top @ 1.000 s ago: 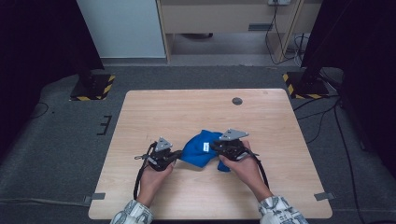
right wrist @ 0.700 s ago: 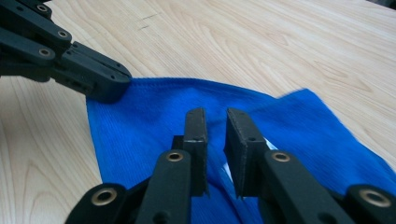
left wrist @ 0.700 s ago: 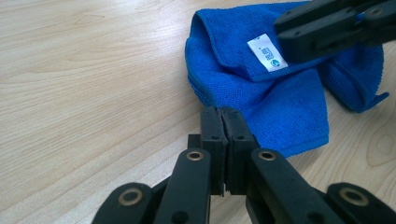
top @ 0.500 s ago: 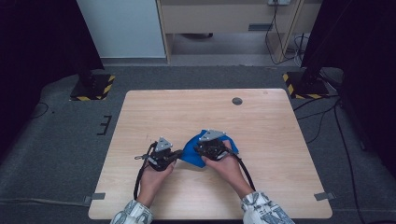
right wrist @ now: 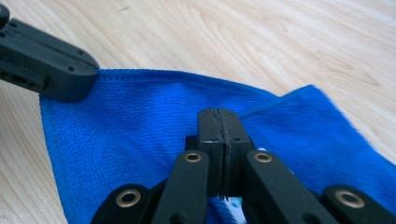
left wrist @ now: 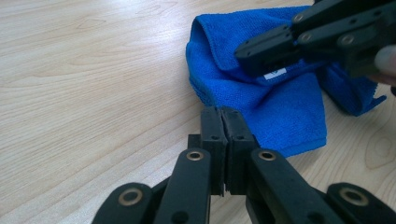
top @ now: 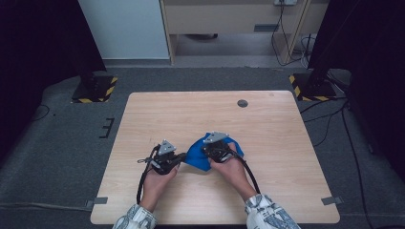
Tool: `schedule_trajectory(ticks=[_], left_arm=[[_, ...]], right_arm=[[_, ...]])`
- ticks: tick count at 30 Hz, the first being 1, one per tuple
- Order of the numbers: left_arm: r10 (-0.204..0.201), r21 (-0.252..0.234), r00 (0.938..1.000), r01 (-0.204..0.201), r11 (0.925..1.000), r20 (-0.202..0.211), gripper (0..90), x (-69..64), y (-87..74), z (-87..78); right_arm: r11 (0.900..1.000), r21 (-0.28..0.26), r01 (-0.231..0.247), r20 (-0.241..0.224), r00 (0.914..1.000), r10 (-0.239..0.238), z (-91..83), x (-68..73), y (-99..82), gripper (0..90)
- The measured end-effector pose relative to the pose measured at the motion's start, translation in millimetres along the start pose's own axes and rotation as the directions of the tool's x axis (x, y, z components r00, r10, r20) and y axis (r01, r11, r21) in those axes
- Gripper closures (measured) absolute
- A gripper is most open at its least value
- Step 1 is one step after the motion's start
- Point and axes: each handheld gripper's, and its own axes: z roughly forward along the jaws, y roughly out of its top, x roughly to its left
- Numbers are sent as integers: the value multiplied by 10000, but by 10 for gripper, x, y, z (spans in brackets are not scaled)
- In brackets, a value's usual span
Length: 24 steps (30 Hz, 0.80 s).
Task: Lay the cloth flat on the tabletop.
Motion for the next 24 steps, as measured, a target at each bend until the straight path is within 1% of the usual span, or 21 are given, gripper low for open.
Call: schedule_trajectory(ticks=[3,8,11,13,14,17,19,23,24], left_arm=[[-4,-10,10000,4,10000,-23,885,5,0,-2],[68,-31,10000,-68,10000,-67,884,8,0,3],[33,-87,10000,-33,10000,-77,883,8,6,0],[-19,-141,10000,17,9999,-75,883,19,19,-4],[-10,-155,10000,9,9999,-63,883,20,23,-3],[-69,-289,10000,68,9996,-39,883,27,60,5],[-90,-395,10000,90,9992,0,884,31,110,12],[70,-430,10000,-68,9991,28,884,43,222,39],[15,-497,10000,-14,9988,16,884,46,241,49]], right_arm=[[9998,-180,-132,87,9999,133,-82,-70,-10,898],[9979,-497,-417,321,9985,433,-276,-253,-62,900],[9947,-709,-738,399,9962,768,-384,-356,-101,900],[9925,-876,-858,401,9952,896,-458,-427,-132,900],[9907,-961,-965,401,9941,1008,-512,-481,-152,900],[9855,-1217,-1181,354,9917,1232,-597,-575,-180,900],[9850,-1252,-1184,348,9917,1237,-645,-630,-193,900],[9834,-1306,-1259,405,9904,1322,-745,-760,-230,900],[9820,-1350,-1320,416,9895,1387,-765,-792,-239,900]])
